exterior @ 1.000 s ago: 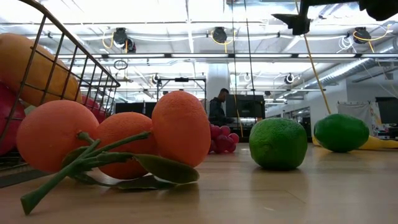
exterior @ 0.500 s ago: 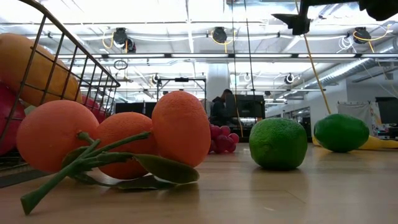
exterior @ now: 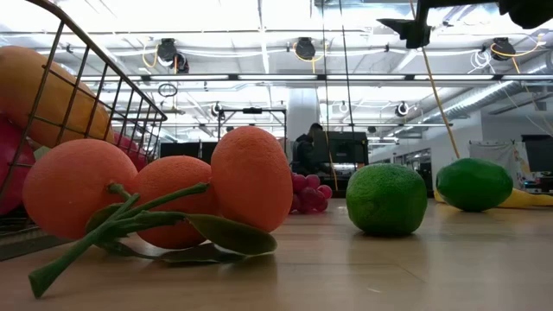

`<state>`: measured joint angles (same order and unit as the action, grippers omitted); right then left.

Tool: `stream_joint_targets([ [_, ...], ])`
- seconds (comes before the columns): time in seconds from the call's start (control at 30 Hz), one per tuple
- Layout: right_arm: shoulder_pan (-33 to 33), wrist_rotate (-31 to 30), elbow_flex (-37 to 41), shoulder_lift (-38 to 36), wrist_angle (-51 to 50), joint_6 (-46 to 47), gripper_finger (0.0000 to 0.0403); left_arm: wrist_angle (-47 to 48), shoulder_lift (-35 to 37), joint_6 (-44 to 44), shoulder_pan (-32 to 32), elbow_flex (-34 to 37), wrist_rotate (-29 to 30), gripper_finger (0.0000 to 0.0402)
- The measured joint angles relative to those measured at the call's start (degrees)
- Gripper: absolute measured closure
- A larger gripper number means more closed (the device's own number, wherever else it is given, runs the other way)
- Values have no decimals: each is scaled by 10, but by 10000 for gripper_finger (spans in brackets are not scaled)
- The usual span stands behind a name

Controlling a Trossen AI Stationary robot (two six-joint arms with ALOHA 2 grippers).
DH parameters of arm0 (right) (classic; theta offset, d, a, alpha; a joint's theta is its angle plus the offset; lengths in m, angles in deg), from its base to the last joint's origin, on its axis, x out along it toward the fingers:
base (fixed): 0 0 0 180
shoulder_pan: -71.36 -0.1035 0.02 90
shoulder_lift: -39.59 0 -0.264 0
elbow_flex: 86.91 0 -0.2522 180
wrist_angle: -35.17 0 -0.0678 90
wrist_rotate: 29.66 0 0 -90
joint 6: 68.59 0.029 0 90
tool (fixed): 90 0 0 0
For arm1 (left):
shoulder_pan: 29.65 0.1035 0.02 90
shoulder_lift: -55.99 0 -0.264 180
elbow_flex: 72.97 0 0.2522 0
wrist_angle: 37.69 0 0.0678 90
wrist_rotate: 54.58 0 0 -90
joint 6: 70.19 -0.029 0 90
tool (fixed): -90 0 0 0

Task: Build produce basket
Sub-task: Put the orange pumpkin into the wire basket

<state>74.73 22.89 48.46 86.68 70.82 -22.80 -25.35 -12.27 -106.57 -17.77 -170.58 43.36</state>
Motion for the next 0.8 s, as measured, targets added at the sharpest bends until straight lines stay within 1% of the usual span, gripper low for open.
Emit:
stream_joint_targets([
  [0.2,0,0,0,0,0,14,11,0,0,-54,0,0,0,148],
  [0.33,0,0,0,0,0,15,11,0,0,-101,0,0,-1,137],
  [0.43,0,0,0,0,0,15,11,-1,0,-109,0,0,-1,129],
  [0.53,0,0,0,0,0,15,11,-1,0,-83,0,0,-1,130],
  [0.6,0,0,0,0,0,15,11,-1,0,-49,0,0,-2,134],
  [0.7,0,0,0,0,0,15,11,-1,0,17,0,0,-2,138],
  [0.8,0,0,0,0,0,15,11,-1,0,102,0,0,-2,134],
])
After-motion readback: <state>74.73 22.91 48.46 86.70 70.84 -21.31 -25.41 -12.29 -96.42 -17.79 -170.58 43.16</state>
